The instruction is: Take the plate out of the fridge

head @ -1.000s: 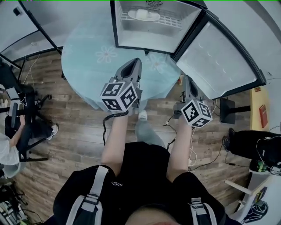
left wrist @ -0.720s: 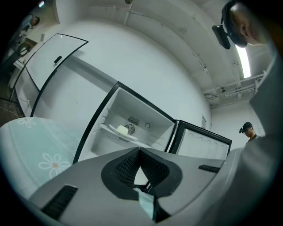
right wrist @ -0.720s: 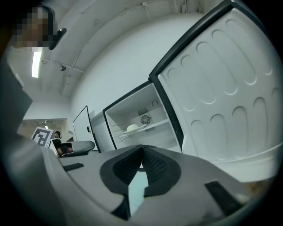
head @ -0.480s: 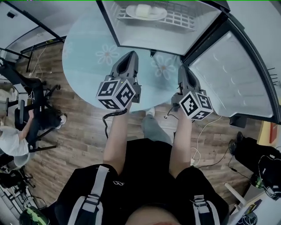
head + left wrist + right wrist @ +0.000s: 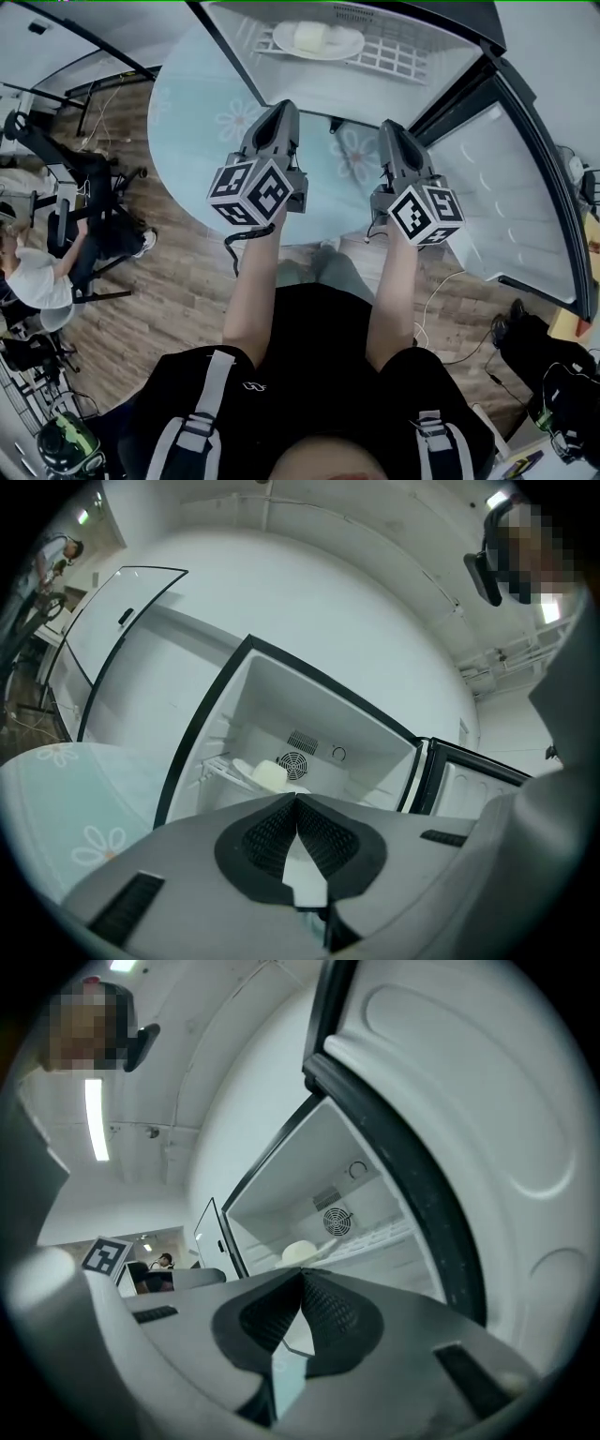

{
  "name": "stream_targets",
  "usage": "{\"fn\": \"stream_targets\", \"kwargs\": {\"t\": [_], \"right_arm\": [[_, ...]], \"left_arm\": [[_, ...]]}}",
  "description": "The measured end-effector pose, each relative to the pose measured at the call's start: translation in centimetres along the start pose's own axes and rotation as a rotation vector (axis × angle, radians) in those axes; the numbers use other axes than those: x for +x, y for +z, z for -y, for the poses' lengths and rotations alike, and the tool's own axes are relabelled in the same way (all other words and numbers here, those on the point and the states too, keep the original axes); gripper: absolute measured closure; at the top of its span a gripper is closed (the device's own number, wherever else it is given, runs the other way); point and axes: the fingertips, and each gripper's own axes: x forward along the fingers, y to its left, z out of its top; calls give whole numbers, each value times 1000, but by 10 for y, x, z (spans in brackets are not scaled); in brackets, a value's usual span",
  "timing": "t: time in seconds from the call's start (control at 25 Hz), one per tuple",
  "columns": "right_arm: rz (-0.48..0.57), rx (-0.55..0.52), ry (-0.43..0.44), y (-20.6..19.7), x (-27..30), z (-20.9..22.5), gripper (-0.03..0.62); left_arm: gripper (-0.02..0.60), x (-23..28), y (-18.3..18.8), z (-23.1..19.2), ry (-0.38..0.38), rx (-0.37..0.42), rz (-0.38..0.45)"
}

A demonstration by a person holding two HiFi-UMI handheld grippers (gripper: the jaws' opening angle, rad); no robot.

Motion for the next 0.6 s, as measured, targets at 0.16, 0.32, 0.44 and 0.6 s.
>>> {"fn": "stream_targets", "kwargs": {"t": [0.16,0.32,0.44,0.6], "right_arm": [[-4,-52,26,3,21,-19,589],[11,-90,36,11,30,-31,589],[15,-78,27,10,34,-32,589],[66,-45,-13,21,40,-32,588]], "left_arm": [[584,-3,18,-6,29,16,28],[584,-2,26,-10,26,17,40],[584,1,26,-18,18,-25,42],[584,13,33,-20,-26,-108,45]]}}
